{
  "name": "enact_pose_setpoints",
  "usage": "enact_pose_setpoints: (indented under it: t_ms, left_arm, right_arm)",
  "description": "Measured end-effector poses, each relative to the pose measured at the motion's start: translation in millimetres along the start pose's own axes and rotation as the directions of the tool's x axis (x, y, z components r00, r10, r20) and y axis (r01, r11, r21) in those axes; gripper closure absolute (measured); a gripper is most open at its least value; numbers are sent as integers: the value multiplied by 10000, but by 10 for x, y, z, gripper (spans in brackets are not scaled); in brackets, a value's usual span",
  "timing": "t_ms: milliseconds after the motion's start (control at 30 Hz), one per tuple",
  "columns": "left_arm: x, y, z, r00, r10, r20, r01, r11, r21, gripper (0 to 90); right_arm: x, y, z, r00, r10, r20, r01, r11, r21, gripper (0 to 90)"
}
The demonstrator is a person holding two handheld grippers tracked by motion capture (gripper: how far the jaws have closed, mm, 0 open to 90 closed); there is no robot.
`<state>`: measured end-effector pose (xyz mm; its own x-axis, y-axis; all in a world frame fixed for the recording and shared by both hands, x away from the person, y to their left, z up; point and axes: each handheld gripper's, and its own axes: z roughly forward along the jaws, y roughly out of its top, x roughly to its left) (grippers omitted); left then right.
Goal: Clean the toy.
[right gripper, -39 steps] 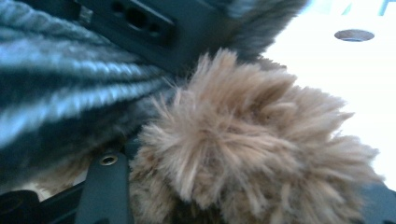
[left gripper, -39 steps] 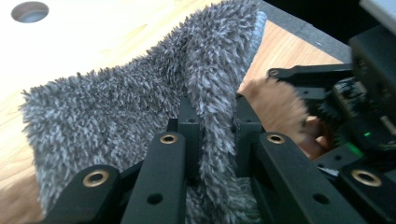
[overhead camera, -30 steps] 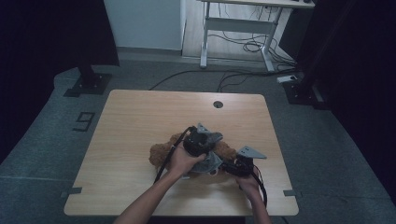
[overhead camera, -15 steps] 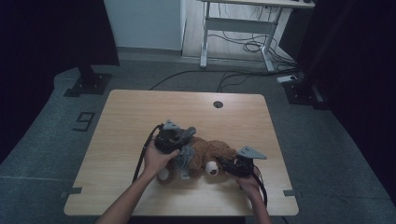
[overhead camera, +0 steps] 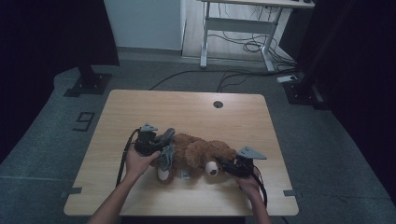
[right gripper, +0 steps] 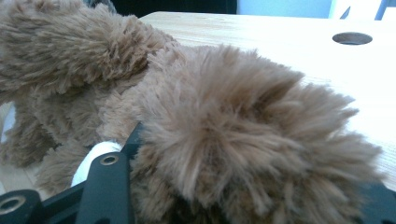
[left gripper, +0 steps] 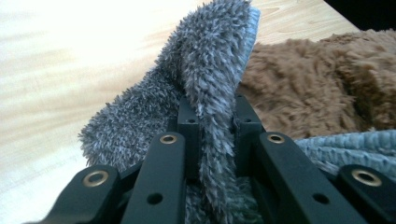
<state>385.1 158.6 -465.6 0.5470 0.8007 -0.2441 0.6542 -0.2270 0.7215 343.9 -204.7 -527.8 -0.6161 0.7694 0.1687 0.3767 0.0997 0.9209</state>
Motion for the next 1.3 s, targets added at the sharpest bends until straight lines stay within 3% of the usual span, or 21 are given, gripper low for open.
enact_pose_setpoints:
  t_ms: [167,333,500,633,700,800,900,1000,1067,1133,1167,1300]
  left_arm:
    - [43,-19,-20,9991,135,-400,-130,9998,145,780]
    - [109,-85,-15,9994,-330,42,328,9988,371,780]
    - [100,-138,4,9992,-340,232,329,9984,453,782]
    - [136,-173,11,9961,-634,613,603,9969,507,782]
    - [165,-184,31,9903,-963,1000,901,9938,650,783]
    - [150,-177,110,9798,-1313,1507,1183,9887,920,787]
    - [54,-138,186,9823,-1244,1400,1129,9898,871,794]
    - [-9,-92,217,9824,-1235,1404,1125,9901,838,797]
    - [-3,-72,217,9764,-1416,1632,1300,9883,802,798]
    - [29,-48,206,9628,-1702,2101,1582,9847,730,798]
    - [51,-29,205,9591,-1736,2234,1617,9843,704,799]
    - [139,71,216,9406,-2130,2644,2086,9770,450,798]
  right_arm:
    - [8,-1,-7,10000,-28,-17,28,10000,-1,421]
    - [13,25,-16,9998,173,-78,-172,9997,181,359]
    - [10,90,-28,9993,349,166,-357,9979,546,214]
    - [-31,118,-8,9952,970,146,-980,9897,1042,140]
    - [-54,112,1,9911,1328,10,-1319,9830,1276,138]
    - [-53,101,14,9850,1677,-407,-1585,9724,1709,273]
    - [-18,110,24,9880,1465,-484,-1354,9737,1834,398]
    - [32,125,45,9940,988,-471,-900,9825,1631,489]
    - [76,130,55,9977,517,-439,-454,9898,1347,526]
    - [124,143,67,9997,107,-232,-83,9949,1007,544]
    - [145,153,80,9999,-30,-157,43,9963,860,547]
    - [169,233,136,9996,-185,-210,187,9998,88,566]
